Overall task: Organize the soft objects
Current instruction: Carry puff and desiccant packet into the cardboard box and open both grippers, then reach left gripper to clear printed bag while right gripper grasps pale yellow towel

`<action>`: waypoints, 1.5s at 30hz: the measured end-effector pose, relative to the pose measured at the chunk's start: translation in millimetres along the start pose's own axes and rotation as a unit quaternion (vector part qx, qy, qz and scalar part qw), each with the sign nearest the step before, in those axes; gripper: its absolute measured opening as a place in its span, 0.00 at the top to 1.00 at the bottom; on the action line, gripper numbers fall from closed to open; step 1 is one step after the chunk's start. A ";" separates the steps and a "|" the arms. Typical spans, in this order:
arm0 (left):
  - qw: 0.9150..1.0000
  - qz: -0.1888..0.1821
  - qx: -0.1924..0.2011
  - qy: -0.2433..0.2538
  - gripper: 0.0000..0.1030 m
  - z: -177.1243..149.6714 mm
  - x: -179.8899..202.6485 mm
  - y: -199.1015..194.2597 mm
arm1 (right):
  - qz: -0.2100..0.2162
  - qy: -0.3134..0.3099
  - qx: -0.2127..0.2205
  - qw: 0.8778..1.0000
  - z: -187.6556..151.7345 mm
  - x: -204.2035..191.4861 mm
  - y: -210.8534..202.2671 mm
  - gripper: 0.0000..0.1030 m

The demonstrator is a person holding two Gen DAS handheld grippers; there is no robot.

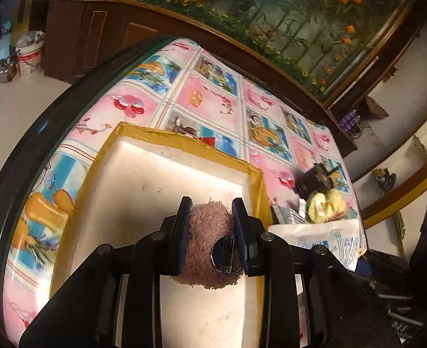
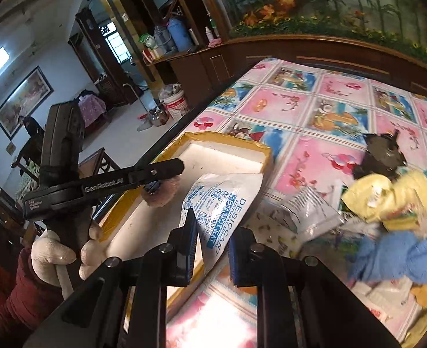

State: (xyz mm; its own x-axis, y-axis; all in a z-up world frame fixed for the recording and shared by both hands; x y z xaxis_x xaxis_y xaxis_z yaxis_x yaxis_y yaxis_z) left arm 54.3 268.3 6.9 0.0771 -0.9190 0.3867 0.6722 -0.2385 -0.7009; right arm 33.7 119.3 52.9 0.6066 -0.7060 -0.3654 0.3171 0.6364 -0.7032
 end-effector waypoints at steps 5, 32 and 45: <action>0.999 -0.001 0.004 -0.035 0.73 12.0 -23.1 19.8 | -0.010 -0.019 -0.035 0.999 11.1 -4.1 50.2 0.84; 0.990 -0.035 -0.010 0.136 0.41 -42.7 128.9 -18.7 | -0.140 0.103 0.152 0.973 -36.9 136.5 -147.2 0.21; 0.962 0.028 -0.103 0.250 0.41 -97.4 209.5 92.4 | -0.142 0.203 0.131 0.960 -117.6 207.9 -178.1 0.21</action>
State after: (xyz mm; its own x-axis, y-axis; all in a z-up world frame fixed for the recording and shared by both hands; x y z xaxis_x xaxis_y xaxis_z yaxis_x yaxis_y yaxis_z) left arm 60.9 23.2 -35.1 -0.2900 -0.9560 0.0445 0.5135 -0.1946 -0.8357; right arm 17.6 -177.3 30.5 0.1512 -0.8918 -0.4265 0.6321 0.4189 -0.6519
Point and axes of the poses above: each gripper's, at about its wrist camera, not at the fingertips, and y roughly the way its jaws point, x to its right, z to its top, the point moved 7 cm from there along y, roughly the way its jaws point, and after that the axes turned 7 degrees about y, right-handed, at the moved point
